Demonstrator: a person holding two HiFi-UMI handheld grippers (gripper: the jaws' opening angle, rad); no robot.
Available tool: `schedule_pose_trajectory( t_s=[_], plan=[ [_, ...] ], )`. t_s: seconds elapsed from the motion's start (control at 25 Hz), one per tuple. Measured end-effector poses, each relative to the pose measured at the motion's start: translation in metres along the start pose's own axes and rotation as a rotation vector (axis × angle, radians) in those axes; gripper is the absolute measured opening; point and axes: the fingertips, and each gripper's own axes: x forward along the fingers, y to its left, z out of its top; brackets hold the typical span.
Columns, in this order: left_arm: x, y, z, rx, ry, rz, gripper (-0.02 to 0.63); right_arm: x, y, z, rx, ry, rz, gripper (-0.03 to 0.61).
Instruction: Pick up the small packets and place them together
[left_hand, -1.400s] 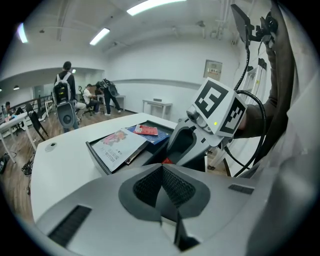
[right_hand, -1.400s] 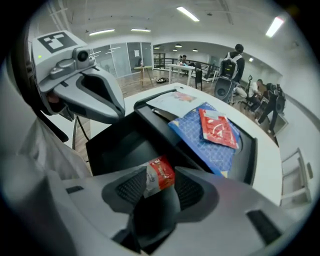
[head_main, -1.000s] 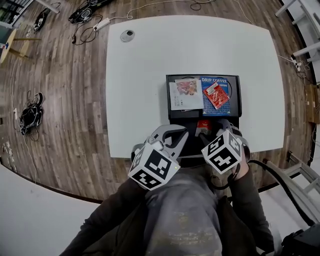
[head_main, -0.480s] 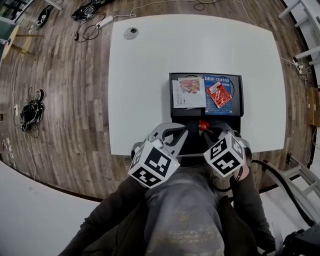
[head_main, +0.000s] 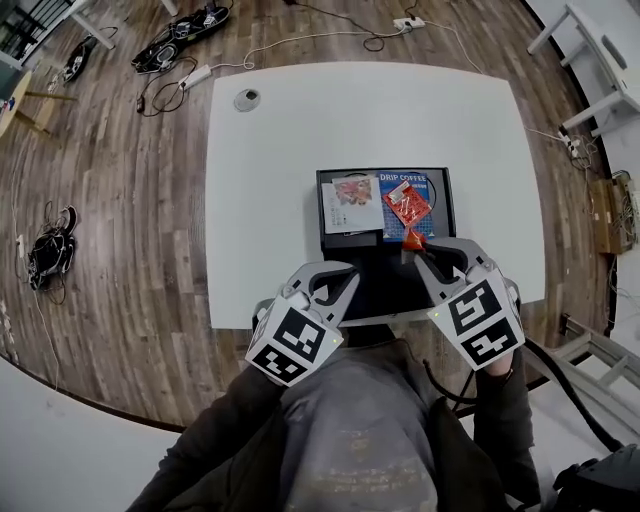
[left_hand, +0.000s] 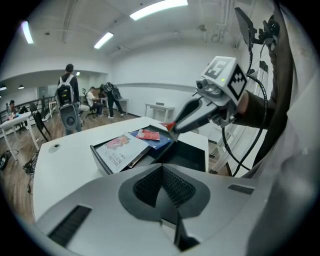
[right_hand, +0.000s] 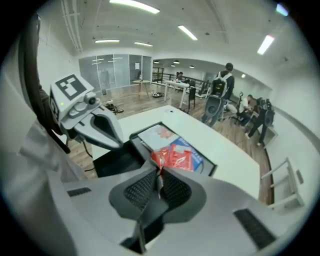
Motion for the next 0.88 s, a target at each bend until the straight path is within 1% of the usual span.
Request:
schedule_pose_trajectory(
  t_s=[0.08, 0.2, 0.36, 0.44, 0.56, 0.72, 0.76, 0.88],
  plan=[
    [-0.002, 0.0, 0.003, 0.0, -0.002, 0.008, 0.002, 0.002, -0.027, 0.007, -0.017, -0.004, -0.067, 0.043],
    [-0.004, 0.004, 0.005, -0.017, -0.002, 0.027, 0.002, 0.015, -0.054, 0.015, -0.047, 0.008, -0.106, 0.043],
    [-0.003, 0.012, 0.002, -0.044, 0.008, 0.051, 0.002, 0.036, -0.07, 0.019, -0.063, 0.02, -0.093, 0.044],
    [-0.001, 0.015, 0.0, -0.056, 0.011, 0.06, 0.002, 0.043, -0.072, 0.019, -0.058, 0.015, -0.082, 0.056],
    [0.0, 0.017, -0.001, -0.069, 0.014, 0.065, 0.002, 0.048, -0.073, 0.017, -0.062, 0.024, -0.072, 0.092],
    [0.0, 0.016, -0.003, -0.071, 0.014, 0.062, 0.002, 0.05, -0.073, 0.011, -0.043, 0.03, -0.059, 0.124],
    [-0.001, 0.016, -0.003, -0.069, 0.014, 0.063, 0.002, 0.049, -0.073, 0.01, -0.037, 0.029, -0.059, 0.145],
    [-0.004, 0.015, -0.002, -0.063, 0.004, 0.064, 0.002, 0.042, -0.073, 0.01, -0.018, 0.009, -0.069, 0.153]
  ],
)
